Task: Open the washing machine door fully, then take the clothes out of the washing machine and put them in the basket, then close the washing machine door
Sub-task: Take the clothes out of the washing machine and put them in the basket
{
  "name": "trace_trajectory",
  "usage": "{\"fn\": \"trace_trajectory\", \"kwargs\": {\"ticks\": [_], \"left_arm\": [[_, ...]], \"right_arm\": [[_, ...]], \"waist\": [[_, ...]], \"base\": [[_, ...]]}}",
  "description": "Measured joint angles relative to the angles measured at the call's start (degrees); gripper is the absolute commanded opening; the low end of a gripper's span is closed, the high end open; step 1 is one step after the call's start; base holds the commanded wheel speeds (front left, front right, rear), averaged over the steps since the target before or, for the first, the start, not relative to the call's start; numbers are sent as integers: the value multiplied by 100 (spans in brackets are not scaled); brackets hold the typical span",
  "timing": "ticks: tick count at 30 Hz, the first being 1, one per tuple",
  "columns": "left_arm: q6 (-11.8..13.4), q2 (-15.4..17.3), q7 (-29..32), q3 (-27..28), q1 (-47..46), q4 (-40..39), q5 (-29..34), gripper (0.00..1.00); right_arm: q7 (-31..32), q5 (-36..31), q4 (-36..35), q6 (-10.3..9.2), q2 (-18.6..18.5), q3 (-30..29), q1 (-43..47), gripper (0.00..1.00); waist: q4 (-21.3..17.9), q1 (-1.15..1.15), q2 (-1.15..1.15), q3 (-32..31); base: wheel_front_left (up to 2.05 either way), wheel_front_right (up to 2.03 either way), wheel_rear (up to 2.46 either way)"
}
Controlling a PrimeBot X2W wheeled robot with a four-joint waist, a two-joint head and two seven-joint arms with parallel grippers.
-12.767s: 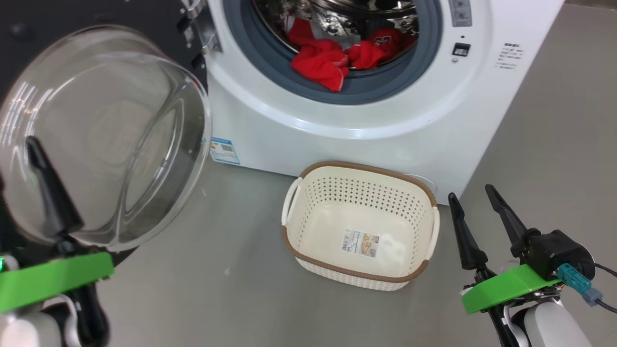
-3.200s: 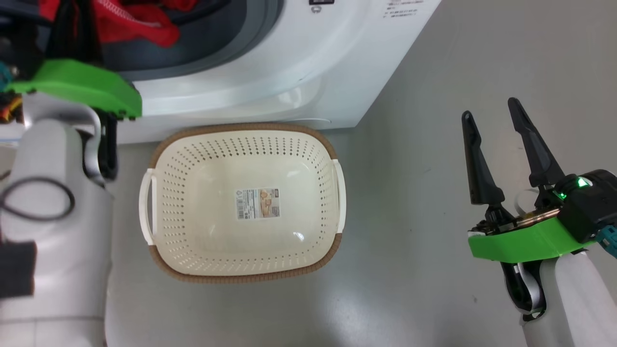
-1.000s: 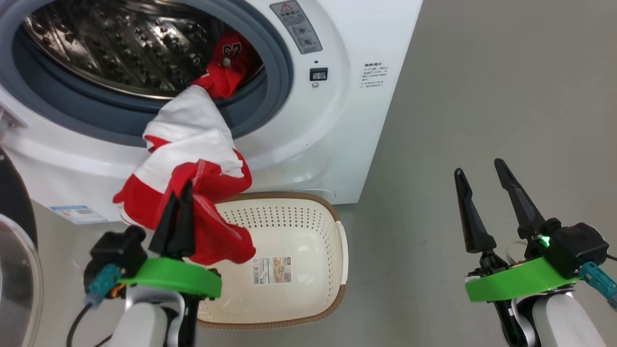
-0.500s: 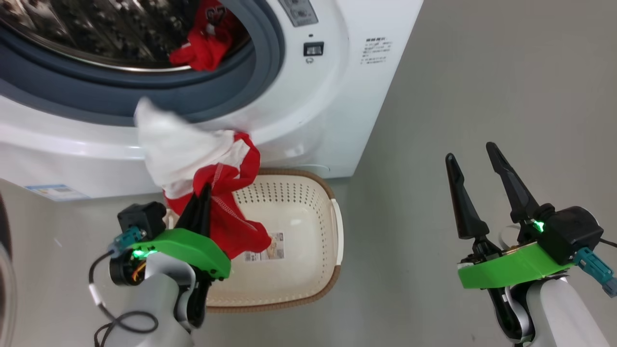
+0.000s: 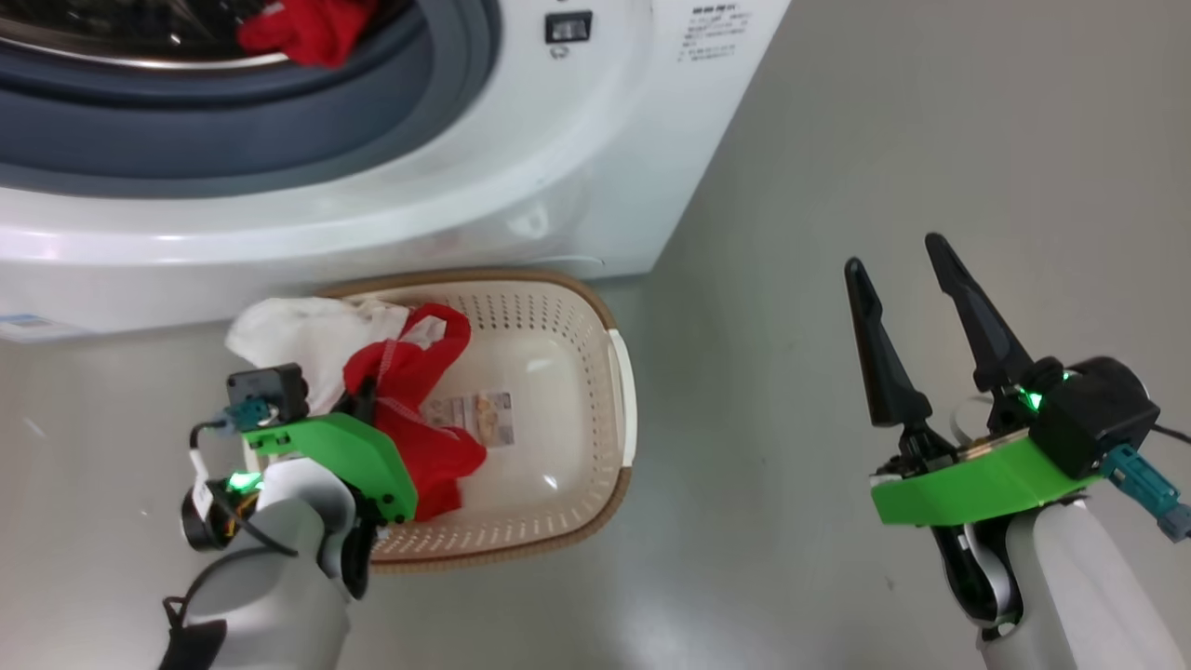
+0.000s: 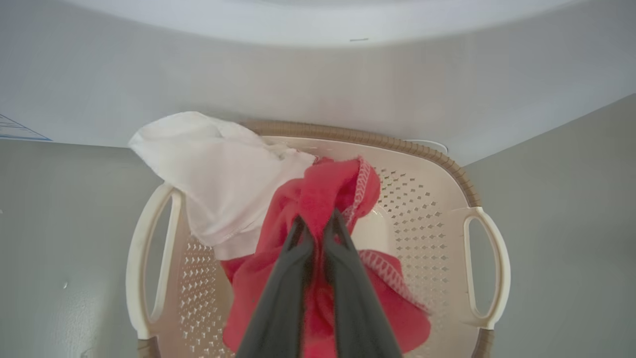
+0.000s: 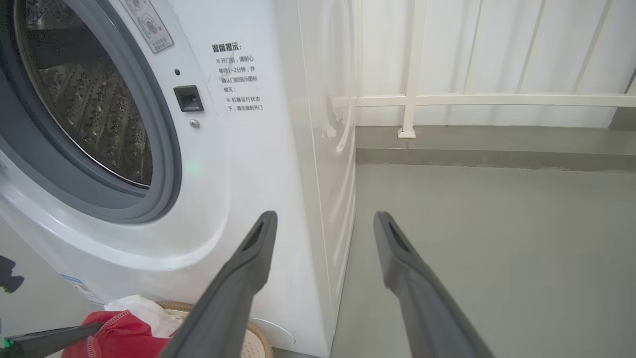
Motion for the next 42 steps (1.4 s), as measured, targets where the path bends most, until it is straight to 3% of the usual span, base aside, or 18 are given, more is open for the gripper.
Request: {"fn": "trace_trajectory", "kwargs": {"ticks": [15, 24, 25, 26, 27, 28, 29, 42], "left_arm": [[-13, 327, 760, -52, -325, 426, -57, 0], [-19, 348, 925, -115, -327, 458, -100, 0], [-37, 348, 923, -132, -327, 458, -99, 24], [-57, 347, 907, -142, -327, 459, -100, 38], [-57, 346, 871, -146, -327, 459, -100, 60], [-58, 346, 827, -152, -327, 461, -100, 93], [-59, 345, 804, -159, -327, 464, -100, 100], [-155, 237, -188, -242, -320, 277, -90, 100]], "right_arm": [[0, 258, 1, 0, -2, 201, -399, 100], [0, 300, -24, 0, -2, 215, -399, 100], [0, 300, -23, 0, -2, 215, -400, 100], [0, 300, -23, 0, -2, 214, -402, 100], [0, 299, -23, 0, -2, 213, -407, 100], [0, 299, -23, 0, -2, 210, -413, 100], [0, 299, -23, 0, -2, 209, -421, 100], [0, 236, 2, 0, -2, 96, -467, 100]], "waist": [[-404, 0, 0, 748], [-510, 0, 0, 910], [-504, 0, 0, 915], [-496, 0, 0, 919], [-486, 0, 0, 923], [-474, 0, 0, 927], [-461, 0, 0, 928], [-251, 0, 0, 630]], "base": [[0, 0, 0], [0, 0, 0], [0, 0, 0], [0, 0, 0], [0, 0, 0], [0, 0, 0], [0, 0, 0], [0, 0, 0]]}}
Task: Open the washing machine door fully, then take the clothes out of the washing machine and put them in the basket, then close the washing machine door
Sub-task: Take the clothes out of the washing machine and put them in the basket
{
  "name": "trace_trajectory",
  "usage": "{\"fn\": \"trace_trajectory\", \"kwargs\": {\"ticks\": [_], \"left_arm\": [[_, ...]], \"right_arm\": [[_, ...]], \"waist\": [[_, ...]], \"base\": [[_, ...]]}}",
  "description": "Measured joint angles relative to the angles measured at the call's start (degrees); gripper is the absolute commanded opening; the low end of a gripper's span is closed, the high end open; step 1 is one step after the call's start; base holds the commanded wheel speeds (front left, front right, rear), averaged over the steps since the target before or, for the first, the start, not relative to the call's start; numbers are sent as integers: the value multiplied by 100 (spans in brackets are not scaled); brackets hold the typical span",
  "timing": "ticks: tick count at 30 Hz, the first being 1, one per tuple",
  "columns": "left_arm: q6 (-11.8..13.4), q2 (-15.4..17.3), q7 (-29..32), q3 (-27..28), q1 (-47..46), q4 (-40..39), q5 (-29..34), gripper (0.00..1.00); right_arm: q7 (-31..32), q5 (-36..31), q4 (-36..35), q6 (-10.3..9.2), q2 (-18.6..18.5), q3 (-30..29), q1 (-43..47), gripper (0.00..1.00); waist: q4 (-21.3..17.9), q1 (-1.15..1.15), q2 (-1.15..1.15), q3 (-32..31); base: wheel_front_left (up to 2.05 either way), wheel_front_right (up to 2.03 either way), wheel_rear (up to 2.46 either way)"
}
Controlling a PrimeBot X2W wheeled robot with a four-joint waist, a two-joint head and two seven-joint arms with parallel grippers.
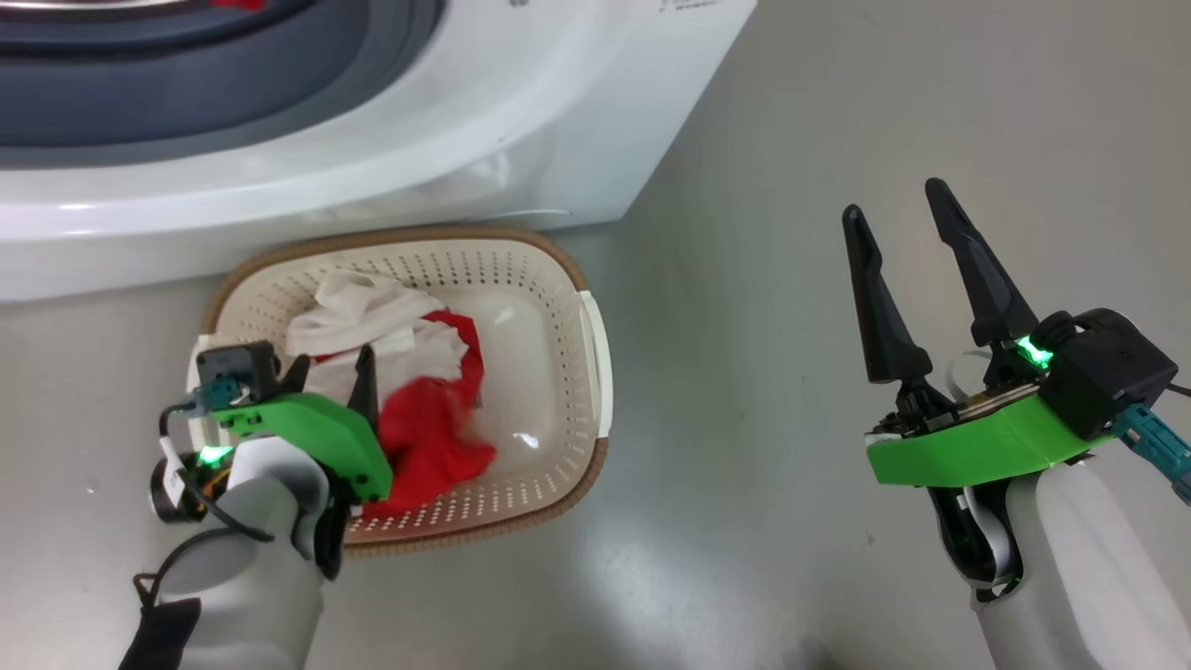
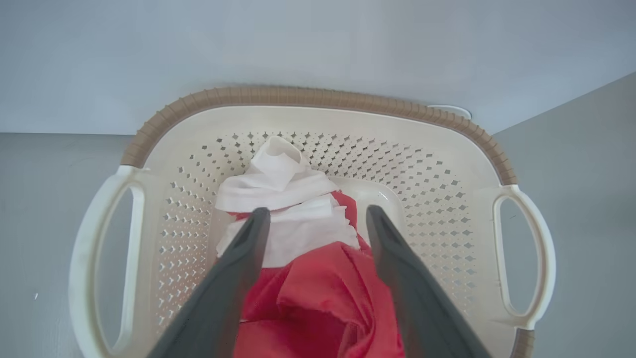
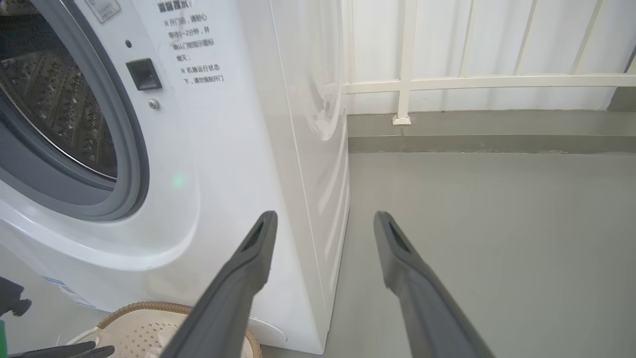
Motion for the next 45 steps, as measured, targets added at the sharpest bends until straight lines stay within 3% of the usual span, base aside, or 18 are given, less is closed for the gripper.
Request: {"fn": "trace_trajectory", "kwargs": {"ticks": [16, 32, 45], "left_arm": [[36, -103, -42, 802, 1251, -2365, 410, 100], [207, -172, -44, 1535, 2663, -4799, 1385, 100], [453, -172, -60, 1745, 3800, -5782, 1671, 100]], "right_arm": [[0, -255, 218, 0, -3, -280, 155, 100], [0, -397, 666, 0, 0, -483, 636, 100], [1, -708, 519, 1, 9, -679, 1257, 100]], "waist": [[279, 0, 0, -863], [500, 0, 0, -1923], [525, 0, 0, -2635]], "base": [[0, 0, 0], [0, 0, 0], [0, 0, 0]]}}
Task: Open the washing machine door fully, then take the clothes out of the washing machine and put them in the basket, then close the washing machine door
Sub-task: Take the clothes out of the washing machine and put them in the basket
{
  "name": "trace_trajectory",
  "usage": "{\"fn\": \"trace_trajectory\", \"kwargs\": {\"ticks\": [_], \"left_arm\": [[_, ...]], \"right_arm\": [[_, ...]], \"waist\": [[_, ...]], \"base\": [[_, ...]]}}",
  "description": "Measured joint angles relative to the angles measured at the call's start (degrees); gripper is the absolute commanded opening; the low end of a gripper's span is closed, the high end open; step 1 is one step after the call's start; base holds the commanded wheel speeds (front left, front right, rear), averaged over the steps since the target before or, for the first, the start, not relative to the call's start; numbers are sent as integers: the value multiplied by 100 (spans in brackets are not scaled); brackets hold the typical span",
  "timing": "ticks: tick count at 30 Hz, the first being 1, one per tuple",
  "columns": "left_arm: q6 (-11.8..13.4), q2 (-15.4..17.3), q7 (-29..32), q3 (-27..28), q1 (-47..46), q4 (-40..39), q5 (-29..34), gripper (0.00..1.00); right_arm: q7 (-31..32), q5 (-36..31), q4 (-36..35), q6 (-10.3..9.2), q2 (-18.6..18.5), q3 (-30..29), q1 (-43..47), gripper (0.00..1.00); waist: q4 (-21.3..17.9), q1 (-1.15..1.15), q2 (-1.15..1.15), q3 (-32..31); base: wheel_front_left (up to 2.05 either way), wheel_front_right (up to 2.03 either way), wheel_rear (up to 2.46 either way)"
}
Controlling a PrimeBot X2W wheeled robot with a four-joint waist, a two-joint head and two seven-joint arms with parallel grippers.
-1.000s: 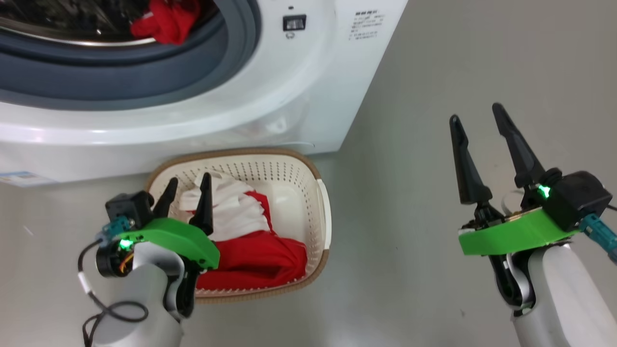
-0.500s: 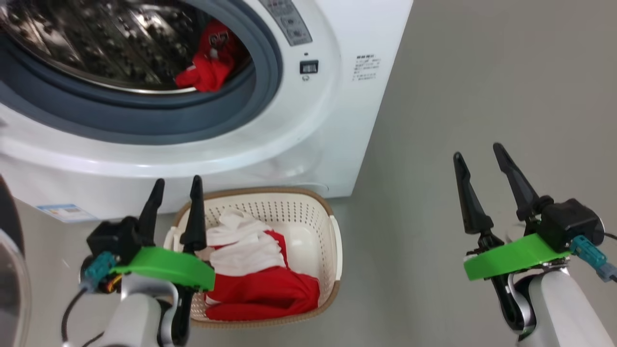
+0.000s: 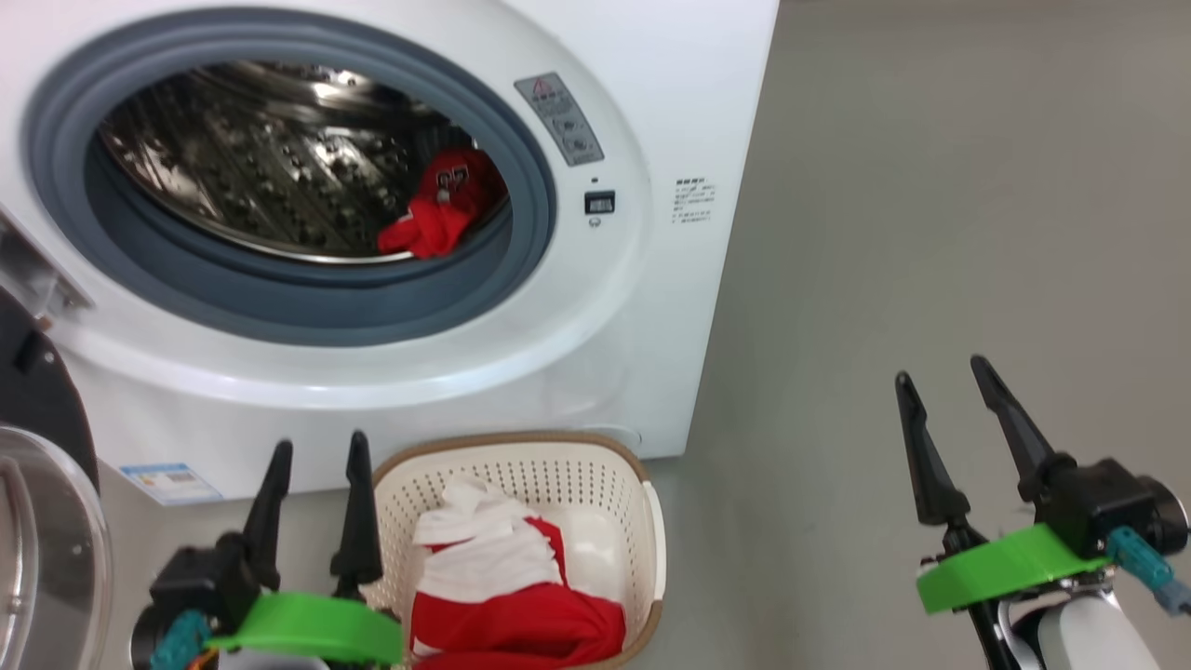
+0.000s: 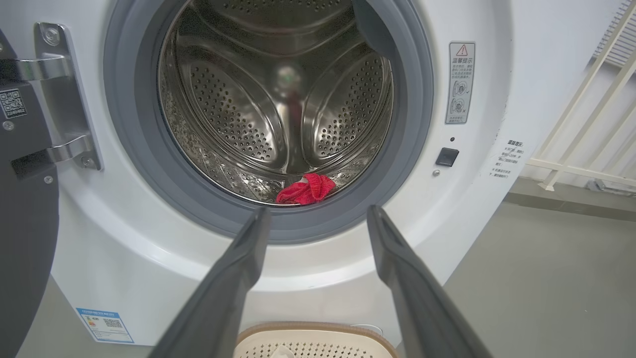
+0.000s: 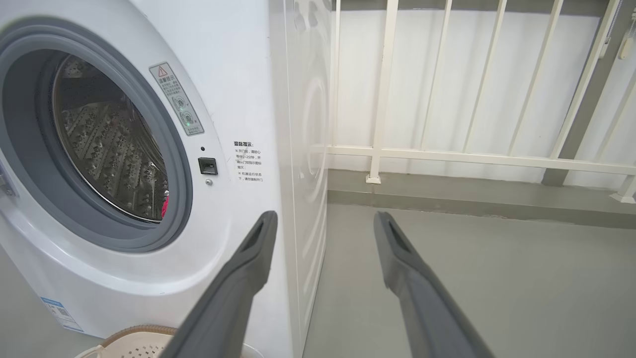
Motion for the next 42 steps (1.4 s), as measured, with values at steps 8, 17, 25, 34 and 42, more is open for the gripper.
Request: {"fn": "trace_trajectory", "kwargs": {"ticks": [8, 17, 25, 34, 42], "left_arm": [[127, 5, 0, 67, 817, -201, 16, 100], [224, 8, 1, 33, 1099, -421, -33, 100], [257, 12, 1, 5, 1167, -441, -69, 100], [300, 16, 1, -38, 1178, -477, -69, 100], [305, 20, 1, -62, 1203, -510, -99, 100]], "right_arm": [[0, -31, -138, -1, 9, 7, 566, 100], [0, -40, -256, -1, 16, 83, 749, 100], [0, -38, -257, 0, 23, 178, 764, 100], [0, -38, -259, -1, 23, 220, 818, 100], [0, -31, -257, -1, 23, 224, 831, 100]], "waist": [[-46, 0, 0, -533], [-89, 0, 0, -798], [-75, 0, 0, -845], [-84, 0, 0, -854], [-56, 0, 0, -844]], "base": [[0, 0, 0], [0, 0, 0], [0, 0, 0], [0, 0, 0], [0, 0, 0]]}}
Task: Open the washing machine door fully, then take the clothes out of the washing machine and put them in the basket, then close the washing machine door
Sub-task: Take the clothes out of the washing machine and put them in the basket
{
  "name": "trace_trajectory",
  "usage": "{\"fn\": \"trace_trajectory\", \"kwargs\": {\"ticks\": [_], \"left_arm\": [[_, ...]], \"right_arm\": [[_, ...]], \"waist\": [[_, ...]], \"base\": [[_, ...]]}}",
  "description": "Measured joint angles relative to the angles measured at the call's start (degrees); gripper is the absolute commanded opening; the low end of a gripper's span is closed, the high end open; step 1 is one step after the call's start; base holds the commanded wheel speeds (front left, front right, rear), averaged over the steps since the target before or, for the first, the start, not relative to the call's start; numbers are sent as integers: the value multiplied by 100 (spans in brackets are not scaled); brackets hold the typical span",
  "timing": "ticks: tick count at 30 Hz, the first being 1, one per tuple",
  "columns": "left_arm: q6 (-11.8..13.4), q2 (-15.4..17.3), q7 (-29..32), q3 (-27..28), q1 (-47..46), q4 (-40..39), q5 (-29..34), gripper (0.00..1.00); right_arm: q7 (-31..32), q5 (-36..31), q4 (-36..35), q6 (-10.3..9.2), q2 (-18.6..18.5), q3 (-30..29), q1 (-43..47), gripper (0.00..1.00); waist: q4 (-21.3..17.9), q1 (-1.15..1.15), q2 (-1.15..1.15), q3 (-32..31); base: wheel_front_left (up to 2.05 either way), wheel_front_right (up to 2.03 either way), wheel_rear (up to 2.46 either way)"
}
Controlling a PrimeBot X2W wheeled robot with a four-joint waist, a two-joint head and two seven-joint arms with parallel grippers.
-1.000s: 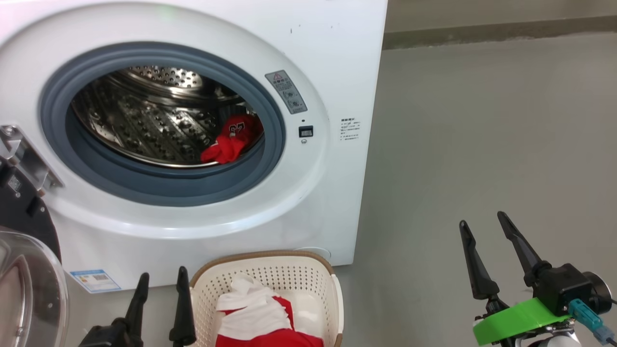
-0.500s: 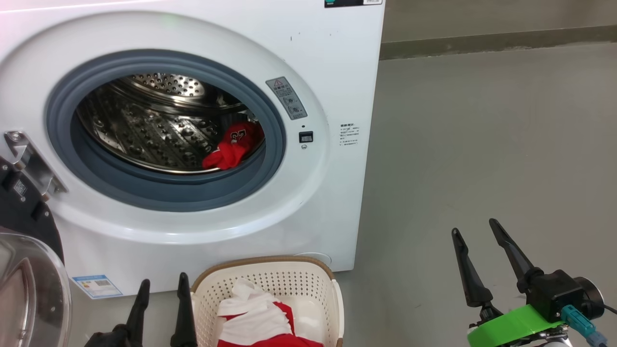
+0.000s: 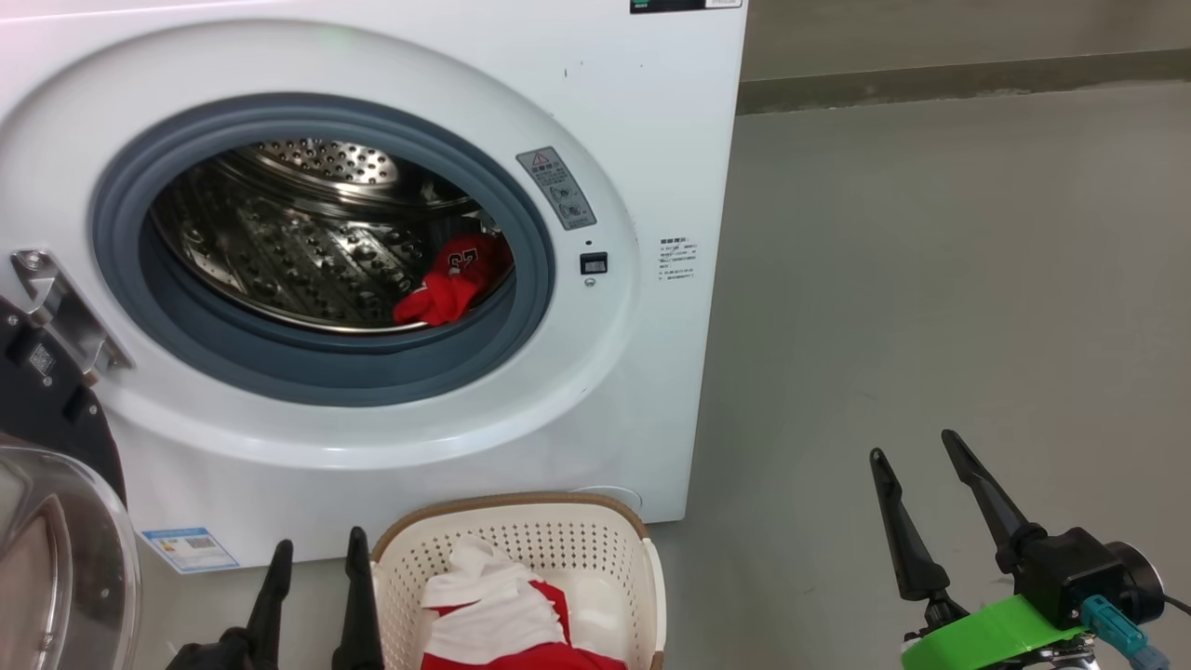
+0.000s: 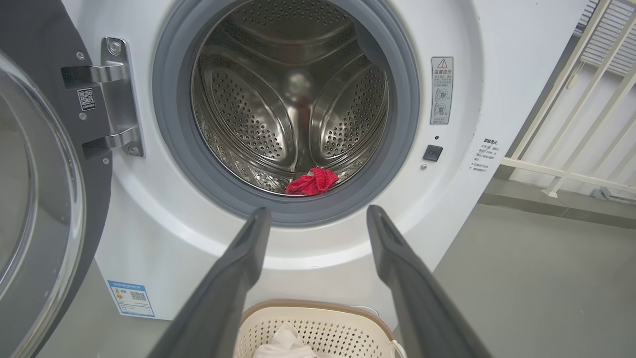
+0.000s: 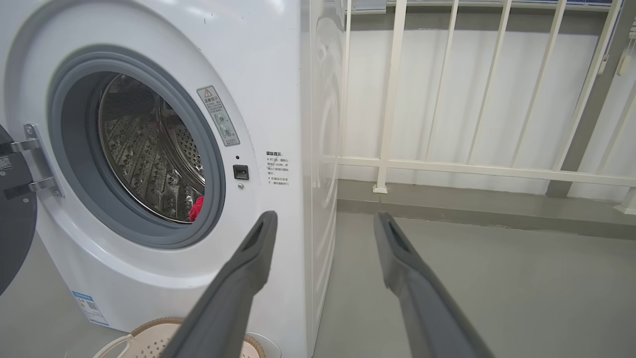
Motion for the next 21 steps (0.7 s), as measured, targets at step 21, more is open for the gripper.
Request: {"fn": "trace_trajectory", "kwargs": {"ticks": [21], "left_arm": [[44, 35, 26, -92, -611, 82, -119, 100]], "right_arm": [[0, -7, -179, 0, 1, -51, -43, 100]], "waist": [[59, 0, 0, 514]], "base": [[0, 0, 0]]}}
